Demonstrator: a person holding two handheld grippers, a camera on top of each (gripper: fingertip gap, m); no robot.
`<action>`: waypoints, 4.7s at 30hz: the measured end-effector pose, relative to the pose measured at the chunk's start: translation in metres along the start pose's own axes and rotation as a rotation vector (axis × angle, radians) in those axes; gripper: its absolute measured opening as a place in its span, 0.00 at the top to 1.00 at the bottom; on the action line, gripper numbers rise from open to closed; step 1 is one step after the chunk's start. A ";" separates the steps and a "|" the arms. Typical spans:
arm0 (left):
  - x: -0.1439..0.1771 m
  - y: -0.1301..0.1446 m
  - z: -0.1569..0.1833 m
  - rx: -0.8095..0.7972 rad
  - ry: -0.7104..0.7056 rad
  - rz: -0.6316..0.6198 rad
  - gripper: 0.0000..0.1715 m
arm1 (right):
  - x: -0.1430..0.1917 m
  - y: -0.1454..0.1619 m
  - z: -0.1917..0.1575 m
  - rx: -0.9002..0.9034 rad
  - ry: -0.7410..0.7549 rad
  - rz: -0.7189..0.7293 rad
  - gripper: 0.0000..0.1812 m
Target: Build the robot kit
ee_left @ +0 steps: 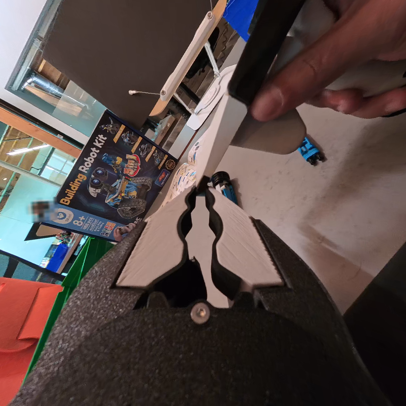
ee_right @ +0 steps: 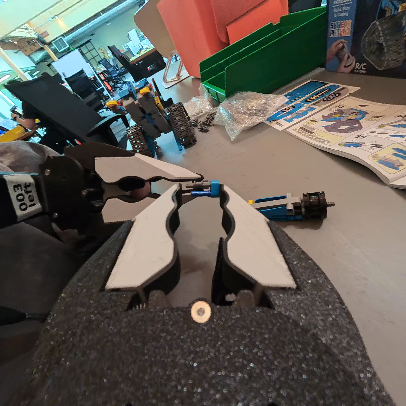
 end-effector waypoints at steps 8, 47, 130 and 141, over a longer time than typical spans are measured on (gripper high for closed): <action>-0.004 -0.002 0.004 -0.048 -0.042 -0.045 0.96 | 0.000 0.000 0.000 -0.013 0.045 -0.018 0.84; -0.002 -0.002 0.006 -0.102 -0.027 0.003 0.96 | 0.011 -0.003 -0.010 0.292 0.054 0.015 0.88; -0.033 0.012 0.002 0.548 0.645 0.192 0.87 | 0.061 -0.006 0.140 0.058 -0.178 -0.246 0.87; -0.057 0.006 0.020 0.514 0.695 -0.002 0.86 | 0.064 -0.006 0.152 0.079 -0.023 -0.293 0.86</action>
Point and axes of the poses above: each gripper's, where its closed fingertips meet, x back along the fingers, y out of its underside, z = x × y across the jaws, the point moved 10 cm from there along x, back along the fingers, and after that the axes turned 10 degrees about y, right-handed, at the moved point
